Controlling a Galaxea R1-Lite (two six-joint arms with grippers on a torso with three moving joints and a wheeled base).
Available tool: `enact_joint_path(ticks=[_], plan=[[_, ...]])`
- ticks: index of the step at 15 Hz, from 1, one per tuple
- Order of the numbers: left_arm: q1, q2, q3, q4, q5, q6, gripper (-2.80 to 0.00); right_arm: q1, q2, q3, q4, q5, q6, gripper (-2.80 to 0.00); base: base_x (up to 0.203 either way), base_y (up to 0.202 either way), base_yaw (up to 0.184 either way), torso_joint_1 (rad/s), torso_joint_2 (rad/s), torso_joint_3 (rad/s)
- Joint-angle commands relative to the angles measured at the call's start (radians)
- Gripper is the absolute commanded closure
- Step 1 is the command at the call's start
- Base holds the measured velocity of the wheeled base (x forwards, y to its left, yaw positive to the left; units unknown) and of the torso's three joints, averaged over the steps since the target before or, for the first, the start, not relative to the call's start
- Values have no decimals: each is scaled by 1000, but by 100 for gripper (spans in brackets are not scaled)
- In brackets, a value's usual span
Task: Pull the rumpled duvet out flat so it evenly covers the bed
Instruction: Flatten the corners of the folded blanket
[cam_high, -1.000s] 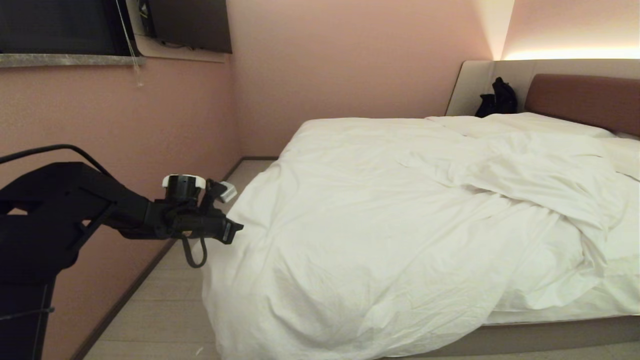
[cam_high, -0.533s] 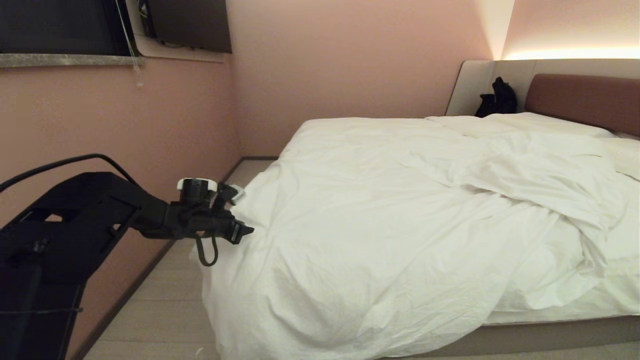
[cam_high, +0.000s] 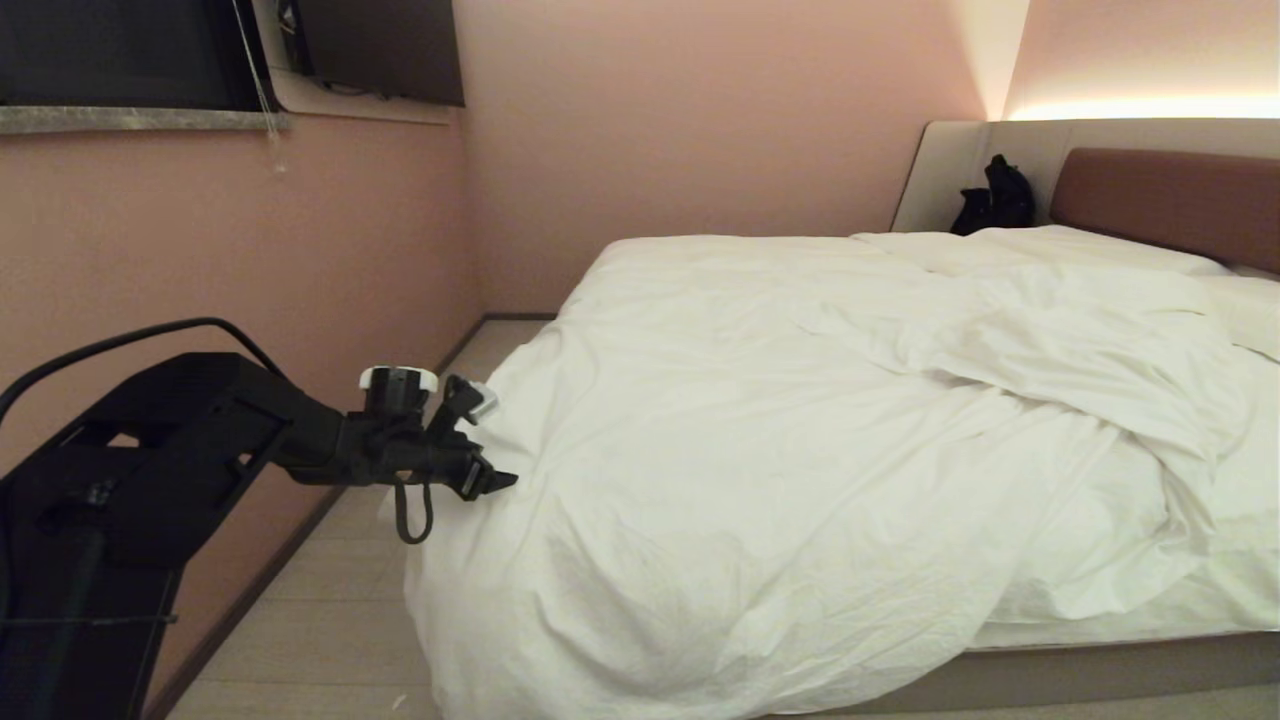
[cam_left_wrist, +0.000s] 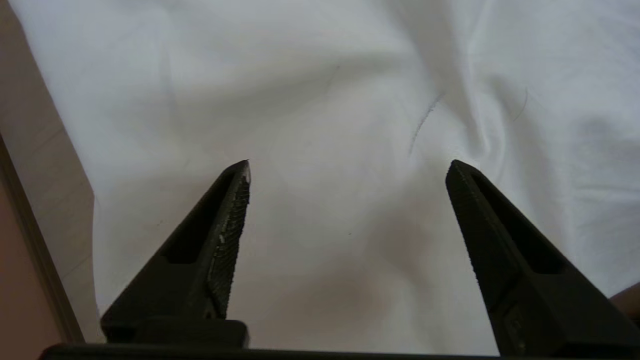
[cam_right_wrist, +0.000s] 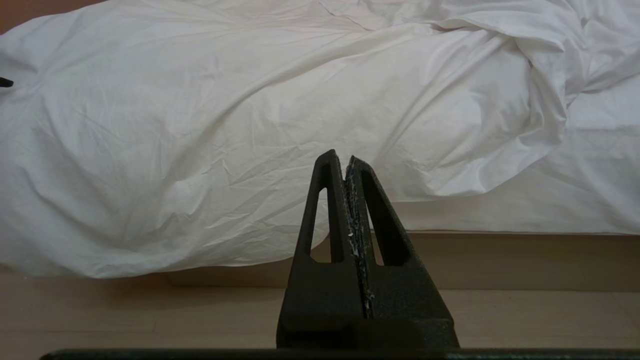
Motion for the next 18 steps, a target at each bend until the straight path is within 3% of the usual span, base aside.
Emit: enact_joint_path(ticks=[1,12,18], plan=[[-10,-1,-4,-1,-3,-5,-280,0,1,0,0,-1,0,0,0,0,0,0,0,0],[-25,103,-85,26,9,-11,-280,0,1,0,-1,1,0,0,0,0,0,0,0,0],[-47,133,-168,179,41,-9,-280,0,1,0,0,-1,0,0,0,0,0,0,0,0]])
